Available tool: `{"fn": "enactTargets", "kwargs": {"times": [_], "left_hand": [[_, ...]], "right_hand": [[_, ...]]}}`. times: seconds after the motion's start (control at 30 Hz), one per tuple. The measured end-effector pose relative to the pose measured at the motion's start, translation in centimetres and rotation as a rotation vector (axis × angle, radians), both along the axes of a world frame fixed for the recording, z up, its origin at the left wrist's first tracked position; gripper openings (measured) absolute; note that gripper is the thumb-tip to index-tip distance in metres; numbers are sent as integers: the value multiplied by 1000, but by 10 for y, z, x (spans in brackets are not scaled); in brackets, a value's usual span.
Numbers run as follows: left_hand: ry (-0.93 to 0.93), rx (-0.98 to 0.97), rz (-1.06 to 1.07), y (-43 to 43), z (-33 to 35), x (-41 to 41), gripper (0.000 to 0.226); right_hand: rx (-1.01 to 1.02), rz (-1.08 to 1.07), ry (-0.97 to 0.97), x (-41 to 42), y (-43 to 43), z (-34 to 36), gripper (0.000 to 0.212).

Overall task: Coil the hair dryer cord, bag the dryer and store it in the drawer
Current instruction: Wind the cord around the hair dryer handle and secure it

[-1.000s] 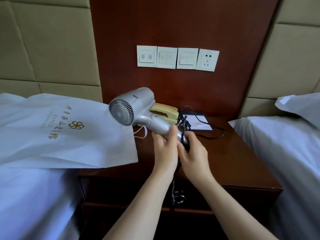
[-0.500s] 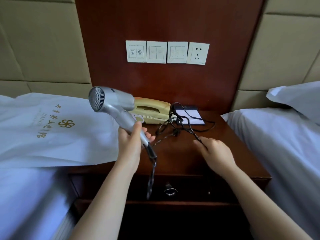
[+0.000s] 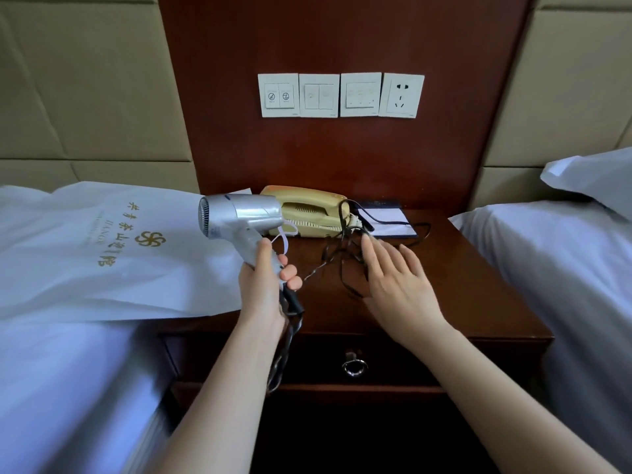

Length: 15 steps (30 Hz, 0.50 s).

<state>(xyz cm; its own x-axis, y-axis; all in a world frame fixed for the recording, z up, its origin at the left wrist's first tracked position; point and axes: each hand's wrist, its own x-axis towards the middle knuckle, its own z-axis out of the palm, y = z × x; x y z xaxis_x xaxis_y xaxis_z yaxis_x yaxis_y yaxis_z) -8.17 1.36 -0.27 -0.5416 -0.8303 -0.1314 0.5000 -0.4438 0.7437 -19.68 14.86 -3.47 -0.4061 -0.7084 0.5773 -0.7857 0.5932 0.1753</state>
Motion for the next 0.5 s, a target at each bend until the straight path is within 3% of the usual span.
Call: {"fn": "enactTargets", "kwargs": {"times": [0.1, 0.23, 0.4, 0.5], "left_hand": [[81, 49, -51, 1, 3, -2, 26], [116, 60, -104, 5, 2, -7, 25], [172, 90, -176, 10, 3, -10, 34], [206, 73, -146, 8, 4, -9, 34]], "right_hand": [[-194, 111, 98, 15, -9, 9, 67], [-153, 322, 154, 29, -19, 6, 45], [-14, 507, -154, 42, -26, -8, 19], [53, 521, -433, 44, -23, -4, 28]]}}
